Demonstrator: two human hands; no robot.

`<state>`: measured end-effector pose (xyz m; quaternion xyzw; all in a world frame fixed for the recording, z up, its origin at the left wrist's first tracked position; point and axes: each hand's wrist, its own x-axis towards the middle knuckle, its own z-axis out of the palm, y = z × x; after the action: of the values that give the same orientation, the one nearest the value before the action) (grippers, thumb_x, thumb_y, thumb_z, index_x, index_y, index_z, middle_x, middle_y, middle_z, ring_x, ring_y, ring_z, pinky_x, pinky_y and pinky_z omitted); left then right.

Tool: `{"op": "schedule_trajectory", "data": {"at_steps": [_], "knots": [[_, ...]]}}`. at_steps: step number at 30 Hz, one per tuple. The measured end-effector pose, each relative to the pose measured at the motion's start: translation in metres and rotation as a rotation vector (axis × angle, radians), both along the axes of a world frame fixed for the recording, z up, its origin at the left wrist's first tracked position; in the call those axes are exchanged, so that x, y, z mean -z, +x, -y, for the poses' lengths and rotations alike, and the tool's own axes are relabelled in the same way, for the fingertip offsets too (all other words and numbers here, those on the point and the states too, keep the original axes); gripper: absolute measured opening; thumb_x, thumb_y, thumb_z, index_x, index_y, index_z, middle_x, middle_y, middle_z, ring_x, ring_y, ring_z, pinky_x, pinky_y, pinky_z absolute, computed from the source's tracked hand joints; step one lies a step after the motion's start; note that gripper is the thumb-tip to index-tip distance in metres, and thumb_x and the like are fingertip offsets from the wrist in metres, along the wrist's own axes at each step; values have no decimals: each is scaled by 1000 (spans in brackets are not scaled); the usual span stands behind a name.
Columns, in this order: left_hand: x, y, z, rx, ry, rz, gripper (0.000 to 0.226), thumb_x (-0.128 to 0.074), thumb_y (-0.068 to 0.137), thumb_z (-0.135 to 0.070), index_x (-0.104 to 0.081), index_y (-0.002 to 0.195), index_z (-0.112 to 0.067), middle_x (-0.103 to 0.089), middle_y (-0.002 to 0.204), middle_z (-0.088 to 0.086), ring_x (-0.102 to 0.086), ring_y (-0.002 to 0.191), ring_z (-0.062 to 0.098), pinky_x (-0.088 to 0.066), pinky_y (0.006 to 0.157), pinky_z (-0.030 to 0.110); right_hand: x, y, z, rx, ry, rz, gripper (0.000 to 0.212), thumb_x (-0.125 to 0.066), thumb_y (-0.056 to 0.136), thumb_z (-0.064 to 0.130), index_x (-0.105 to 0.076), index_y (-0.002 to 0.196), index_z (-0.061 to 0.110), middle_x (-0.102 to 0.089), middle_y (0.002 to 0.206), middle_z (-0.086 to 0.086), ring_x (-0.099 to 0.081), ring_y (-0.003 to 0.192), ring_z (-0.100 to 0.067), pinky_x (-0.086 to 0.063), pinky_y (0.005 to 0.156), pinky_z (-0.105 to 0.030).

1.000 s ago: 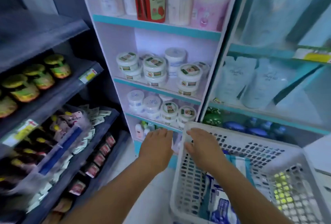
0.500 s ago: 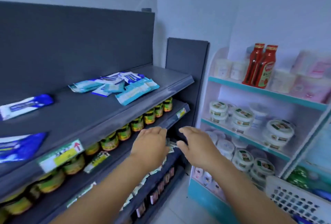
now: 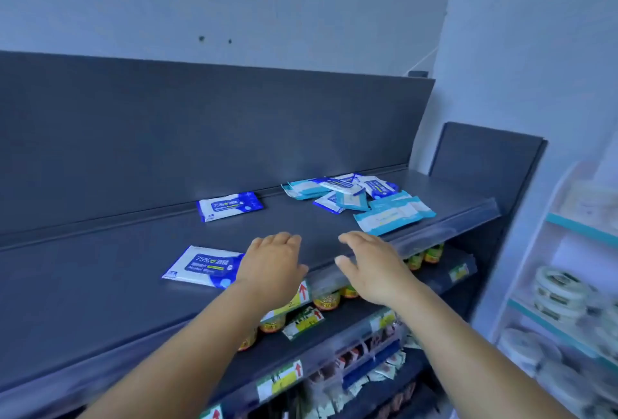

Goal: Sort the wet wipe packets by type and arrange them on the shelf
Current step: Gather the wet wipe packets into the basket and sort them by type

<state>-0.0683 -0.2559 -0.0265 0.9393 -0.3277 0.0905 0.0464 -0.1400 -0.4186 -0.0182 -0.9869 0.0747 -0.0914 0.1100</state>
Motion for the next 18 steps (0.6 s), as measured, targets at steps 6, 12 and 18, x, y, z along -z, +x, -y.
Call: {"op": "schedule_trajectory", "data": {"at_steps": [6,12,18], "knots": [[9,37,-49,-214,138,-60,34,-34,99,-31,-48,128,-22,-44,138,-3,-41,128,18,-28,104,39,7,53,-14,-79,-22,-38,47,-39,100,37,-36,144,21,-35,151,5,-31,139,-16,-26,112,-33],[27,68,-55,-241,78,-316,47,-25,102,-34,-24,149,-29,-19,156,-9,-11,147,21,-17,113,52,17,92,22,19,-69,-153,52,-33,100,43,-28,148,23,-25,157,2,-17,145,-22,-19,116,-38],[23,90,-4,-233,1,-343,48,-24,102,-31,-23,149,-20,-17,157,-3,-8,147,24,-14,115,48,21,111,62,306,-124,-442,63,-22,97,55,-30,144,14,-21,154,-15,-17,141,-37,-21,112,-47]]}}
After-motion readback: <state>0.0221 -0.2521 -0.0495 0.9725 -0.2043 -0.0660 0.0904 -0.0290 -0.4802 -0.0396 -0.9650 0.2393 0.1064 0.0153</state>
